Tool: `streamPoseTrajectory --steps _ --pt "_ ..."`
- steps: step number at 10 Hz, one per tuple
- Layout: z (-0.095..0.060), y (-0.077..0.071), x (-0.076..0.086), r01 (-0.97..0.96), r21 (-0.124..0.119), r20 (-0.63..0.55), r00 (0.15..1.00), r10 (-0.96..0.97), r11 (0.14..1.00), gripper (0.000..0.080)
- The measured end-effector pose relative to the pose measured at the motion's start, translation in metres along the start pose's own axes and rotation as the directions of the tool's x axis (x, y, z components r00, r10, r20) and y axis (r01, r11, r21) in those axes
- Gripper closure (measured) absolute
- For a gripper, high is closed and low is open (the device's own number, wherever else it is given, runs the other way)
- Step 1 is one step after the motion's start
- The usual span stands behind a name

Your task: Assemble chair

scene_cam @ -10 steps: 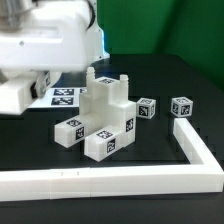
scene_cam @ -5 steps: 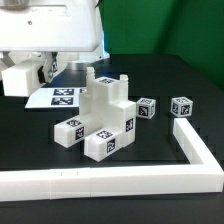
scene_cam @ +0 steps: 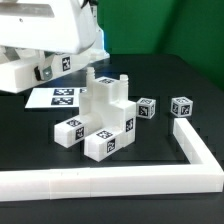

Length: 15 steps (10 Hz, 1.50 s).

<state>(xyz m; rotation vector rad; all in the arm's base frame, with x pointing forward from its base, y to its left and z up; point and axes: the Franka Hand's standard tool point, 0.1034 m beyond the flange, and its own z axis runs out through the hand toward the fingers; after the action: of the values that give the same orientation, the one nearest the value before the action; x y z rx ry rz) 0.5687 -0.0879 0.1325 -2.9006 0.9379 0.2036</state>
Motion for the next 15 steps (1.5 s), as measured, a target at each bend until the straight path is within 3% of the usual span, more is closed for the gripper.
streamPoseTrajectory --steps 2,3,5,9,12,15 --pt "-0.011 -0.016 -0.017 -0.056 0.005 0.012 0.998 0.056 0.998 0.0511" --pt "-0.013 -0.032 -0.024 -0.086 0.005 0.008 0.996 0.086 0.996 0.0511" --pt "-0.006 -0.052 -0.03 -0.09 -0.005 0.008 0.996 0.09 0.996 0.0511" --pt "-0.004 -0.05 -0.03 -0.079 -0.008 0.01 0.997 0.079 0.997 0.0511" --pt "0.003 -0.063 -0.058 -0.166 -0.013 0.017 0.986 0.166 0.986 0.0511" --pt "0.007 -0.062 -0.059 -0.163 -0.018 0.02 0.986 0.164 0.986 0.0511"
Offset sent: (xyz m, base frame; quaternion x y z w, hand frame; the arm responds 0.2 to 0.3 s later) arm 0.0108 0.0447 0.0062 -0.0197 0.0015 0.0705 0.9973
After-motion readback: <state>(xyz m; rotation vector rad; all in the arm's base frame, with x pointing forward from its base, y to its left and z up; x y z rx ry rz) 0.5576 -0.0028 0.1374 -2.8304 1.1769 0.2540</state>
